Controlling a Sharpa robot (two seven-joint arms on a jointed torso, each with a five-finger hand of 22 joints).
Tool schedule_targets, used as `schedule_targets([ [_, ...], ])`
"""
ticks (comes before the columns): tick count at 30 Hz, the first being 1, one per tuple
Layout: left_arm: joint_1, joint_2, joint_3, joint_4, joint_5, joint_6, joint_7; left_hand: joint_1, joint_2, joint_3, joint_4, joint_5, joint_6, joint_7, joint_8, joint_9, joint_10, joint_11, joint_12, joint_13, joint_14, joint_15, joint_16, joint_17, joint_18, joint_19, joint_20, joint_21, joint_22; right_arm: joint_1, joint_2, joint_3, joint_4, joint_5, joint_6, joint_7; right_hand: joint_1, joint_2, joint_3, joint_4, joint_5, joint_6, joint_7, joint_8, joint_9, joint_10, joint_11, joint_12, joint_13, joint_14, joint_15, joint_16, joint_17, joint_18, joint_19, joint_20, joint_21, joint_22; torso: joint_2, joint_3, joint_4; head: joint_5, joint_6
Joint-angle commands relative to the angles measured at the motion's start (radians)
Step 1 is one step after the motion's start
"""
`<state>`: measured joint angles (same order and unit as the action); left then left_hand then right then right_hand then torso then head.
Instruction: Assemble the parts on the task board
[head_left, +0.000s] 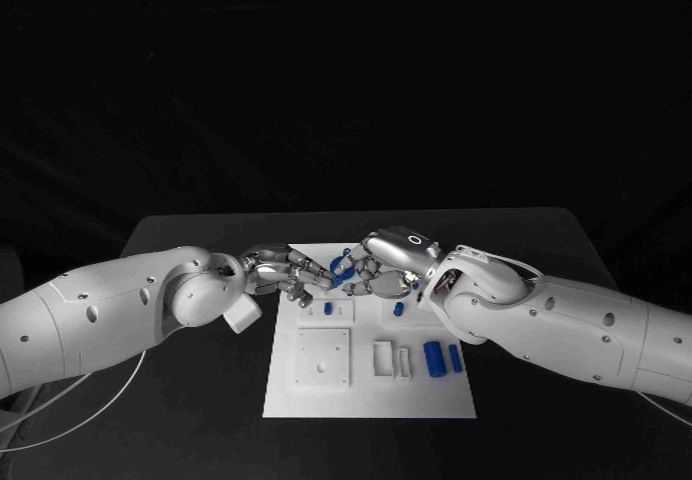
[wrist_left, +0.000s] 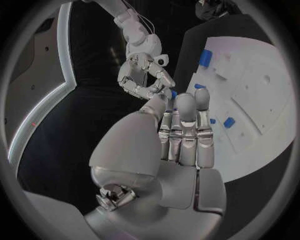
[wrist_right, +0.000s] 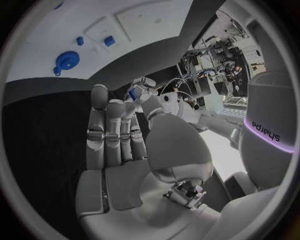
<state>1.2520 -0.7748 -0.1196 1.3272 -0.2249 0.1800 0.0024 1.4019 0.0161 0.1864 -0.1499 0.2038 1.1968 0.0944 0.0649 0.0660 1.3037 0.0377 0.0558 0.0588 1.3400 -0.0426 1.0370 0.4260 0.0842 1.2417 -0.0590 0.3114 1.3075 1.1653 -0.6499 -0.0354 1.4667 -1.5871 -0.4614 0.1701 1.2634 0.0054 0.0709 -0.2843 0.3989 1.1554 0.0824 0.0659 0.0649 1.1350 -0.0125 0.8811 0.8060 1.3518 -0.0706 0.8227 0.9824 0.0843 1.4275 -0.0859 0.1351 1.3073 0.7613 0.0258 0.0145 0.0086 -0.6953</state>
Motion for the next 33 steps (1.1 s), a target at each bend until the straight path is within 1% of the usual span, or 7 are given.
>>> schedule_targets([
  [1, 0.002, 0.002, 0.001, 0.003, 0.011, 0.024, 0.002, -0.002, 0.005, -0.006, -0.001, -0.005, -0.009, -0.001, -0.003, -0.001, -0.007, 0.001, 0.003, 0.001, -0.007, -0.003, -0.006, 0.001, 0.001, 0.005, -0.004, -0.004, 0.018, -0.001, 0.002, -0.002, 0.002, -0.011, 0.008, 0.013, 0.000, 0.012, 0.000, 0.004, -0.008, 0.009, -0.001, -0.004, -0.001, 0.004, -0.002, -0.002, 0.002, 0.009, 0.000, -0.002, 0.001, -0.001, -0.002, -0.002, 0.007, 0.018, 0.000, 0.0006, -0.0005, -0.001, -0.001],
  [7, 0.002, 0.004, 0.001, 0.005, 0.011, 0.029, 0.000, -0.004, 0.007, -0.009, -0.004, -0.004, -0.010, -0.001, -0.002, -0.001, -0.007, 0.001, 0.003, 0.001, -0.007, -0.002, -0.007, 0.002, 0.002, 0.007, -0.003, -0.007, 0.018, -0.001, 0.005, -0.004, 0.001, -0.009, 0.008, 0.013, 0.003, 0.035, 0.018, 0.005, -0.077, 0.038, -0.009, -0.003, 0.000, 0.003, -0.006, -0.001, 0.006, 0.010, -0.003, -0.002, 0.004, -0.005, -0.002, -0.005, 0.009, 0.018, 0.000, 0.0007, -0.0006, -0.002, -0.003],
  [10, 0.002, 0.004, 0.001, 0.005, 0.011, 0.032, -0.001, -0.004, 0.007, -0.009, -0.004, -0.004, -0.010, -0.001, -0.002, -0.001, -0.007, 0.001, 0.003, 0.001, -0.007, -0.002, -0.007, 0.002, 0.002, 0.007, -0.003, -0.007, 0.018, -0.001, 0.006, -0.004, 0.001, -0.009, 0.004, 0.012, 0.005, 0.050, 0.052, 0.007, -0.148, 0.064, -0.015, -0.003, 0.001, 0.004, -0.009, -0.002, 0.007, 0.011, -0.006, -0.002, 0.005, -0.007, -0.002, -0.008, 0.011, 0.018, 0.000, 0.0008, -0.0003, -0.002, -0.003],
  [15, 0.002, 0.004, 0.001, 0.005, 0.011, 0.037, -0.003, -0.004, 0.008, -0.010, -0.005, -0.004, -0.010, -0.001, -0.002, -0.001, -0.007, 0.001, 0.003, 0.001, -0.007, -0.002, -0.007, 0.002, 0.002, 0.007, -0.003, -0.008, 0.018, -0.001, 0.007, -0.004, 0.002, -0.008, -0.002, 0.012, -0.003, 0.046, 0.097, 0.015, -0.198, 0.090, -0.024, -0.003, 0.001, 0.008, -0.014, -0.002, 0.009, 0.015, -0.008, -0.001, 0.008, -0.012, 0.000, -0.011, 0.014, 0.018, 0.000, 0.0010, -0.0001, -0.004, -0.004],
  [19, 0.002, 0.005, 0.000, 0.006, 0.011, 0.040, -0.005, -0.005, 0.008, -0.010, -0.005, -0.004, -0.010, -0.001, -0.002, -0.001, -0.007, 0.001, 0.003, 0.001, -0.007, -0.002, -0.007, 0.002, 0.002, 0.007, -0.003, -0.008, 0.018, -0.001, 0.010, -0.004, 0.003, -0.007, -0.005, 0.013, -0.004, 0.040, 0.118, 0.028, -0.224, 0.110, -0.031, -0.002, 0.002, 0.015, -0.018, -0.002, 0.012, 0.022, -0.011, 0.009, 0.019, -0.016, 0.004, -0.015, 0.019, 0.018, 0.000, 0.0007, -0.0008, -0.005, -0.004],
  [30, 0.002, 0.007, 0.000, 0.012, 0.012, 0.045, -0.007, -0.006, 0.009, -0.012, -0.005, -0.005, -0.013, 0.000, -0.003, -0.001, -0.009, 0.002, 0.002, 0.001, -0.007, -0.002, -0.008, 0.002, 0.003, 0.007, -0.003, -0.010, 0.018, -0.001, 0.013, -0.004, 0.003, -0.013, -0.004, 0.004, 0.007, 0.034, 0.127, 0.040, -0.244, 0.142, -0.040, -0.001, 0.004, 0.031, -0.024, -0.005, 0.017, 0.039, -0.015, 0.035, 0.043, -0.022, 0.009, -0.019, 0.032, 0.020, 0.000, 0.0003, -0.0004, -0.006, -0.005],
  [33, 0.002, 0.006, 0.000, 0.014, 0.013, 0.046, -0.009, -0.013, 0.007, -0.014, -0.001, -0.017, -0.028, 0.003, -0.004, -0.002, -0.022, 0.006, 0.002, 0.001, -0.011, 0.002, -0.011, 0.001, 0.002, 0.006, 0.000, -0.014, 0.017, -0.001, 0.013, -0.004, 0.004, -0.015, -0.004, 0.001, 0.008, 0.033, 0.137, 0.040, -0.252, 0.147, -0.041, -0.002, 0.005, 0.039, -0.026, -0.008, 0.018, 0.047, -0.015, 0.046, 0.053, -0.023, 0.012, -0.020, 0.051, 0.023, 0.000, 0.0003, -0.0004, -0.006, -0.005],
])
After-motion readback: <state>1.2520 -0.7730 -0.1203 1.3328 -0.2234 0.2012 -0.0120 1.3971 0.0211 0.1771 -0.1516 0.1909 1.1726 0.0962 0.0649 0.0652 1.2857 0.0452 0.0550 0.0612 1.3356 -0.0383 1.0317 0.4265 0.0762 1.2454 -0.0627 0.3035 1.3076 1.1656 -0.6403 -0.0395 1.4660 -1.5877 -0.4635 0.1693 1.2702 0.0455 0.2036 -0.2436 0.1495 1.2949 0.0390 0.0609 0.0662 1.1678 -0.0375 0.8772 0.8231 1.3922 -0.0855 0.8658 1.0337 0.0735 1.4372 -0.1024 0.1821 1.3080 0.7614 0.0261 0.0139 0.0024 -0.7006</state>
